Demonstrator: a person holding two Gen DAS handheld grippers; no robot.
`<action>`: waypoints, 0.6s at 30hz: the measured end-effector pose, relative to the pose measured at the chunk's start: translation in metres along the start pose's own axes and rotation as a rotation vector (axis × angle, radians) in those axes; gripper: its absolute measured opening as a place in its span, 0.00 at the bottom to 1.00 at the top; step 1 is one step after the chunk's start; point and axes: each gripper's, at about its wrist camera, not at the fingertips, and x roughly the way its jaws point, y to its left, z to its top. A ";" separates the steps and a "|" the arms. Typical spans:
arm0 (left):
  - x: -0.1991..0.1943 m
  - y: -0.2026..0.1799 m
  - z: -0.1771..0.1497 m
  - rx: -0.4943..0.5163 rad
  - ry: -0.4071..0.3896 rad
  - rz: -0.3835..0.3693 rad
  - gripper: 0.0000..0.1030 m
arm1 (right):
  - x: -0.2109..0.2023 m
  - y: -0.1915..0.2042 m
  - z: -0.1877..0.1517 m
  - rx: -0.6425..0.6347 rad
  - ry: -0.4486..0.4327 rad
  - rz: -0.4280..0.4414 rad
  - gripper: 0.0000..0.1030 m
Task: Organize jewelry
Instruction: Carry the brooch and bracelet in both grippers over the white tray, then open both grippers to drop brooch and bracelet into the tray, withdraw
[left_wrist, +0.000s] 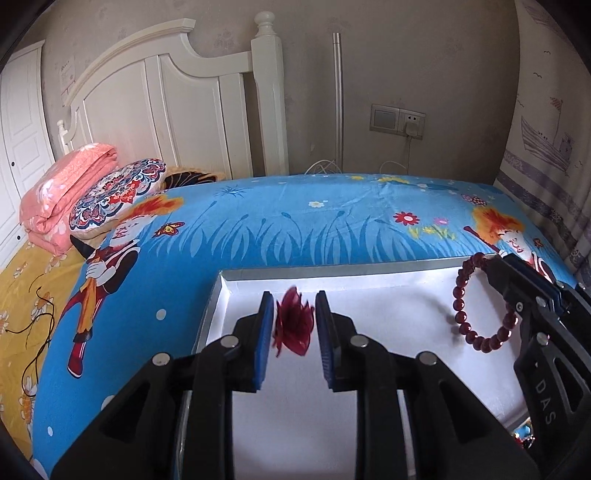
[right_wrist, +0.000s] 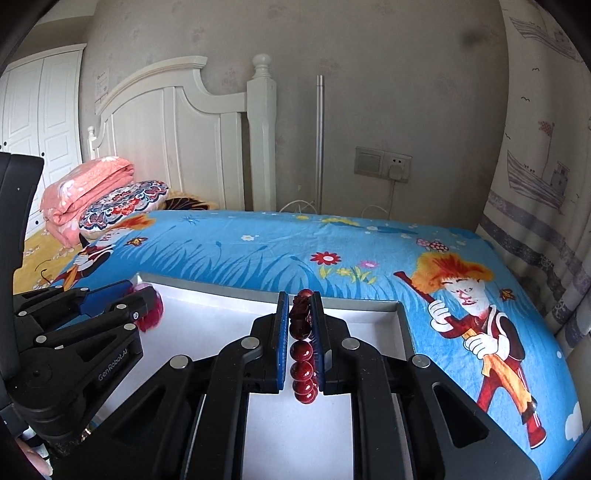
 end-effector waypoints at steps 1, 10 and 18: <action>0.003 0.000 0.001 0.000 0.006 0.004 0.50 | 0.006 -0.003 0.002 0.014 0.022 0.003 0.14; -0.012 0.016 -0.004 -0.031 -0.015 0.005 0.89 | -0.015 -0.016 0.007 0.057 0.009 0.027 0.48; -0.046 0.030 -0.020 -0.055 -0.043 0.000 0.95 | -0.043 -0.017 -0.006 0.047 0.005 0.053 0.49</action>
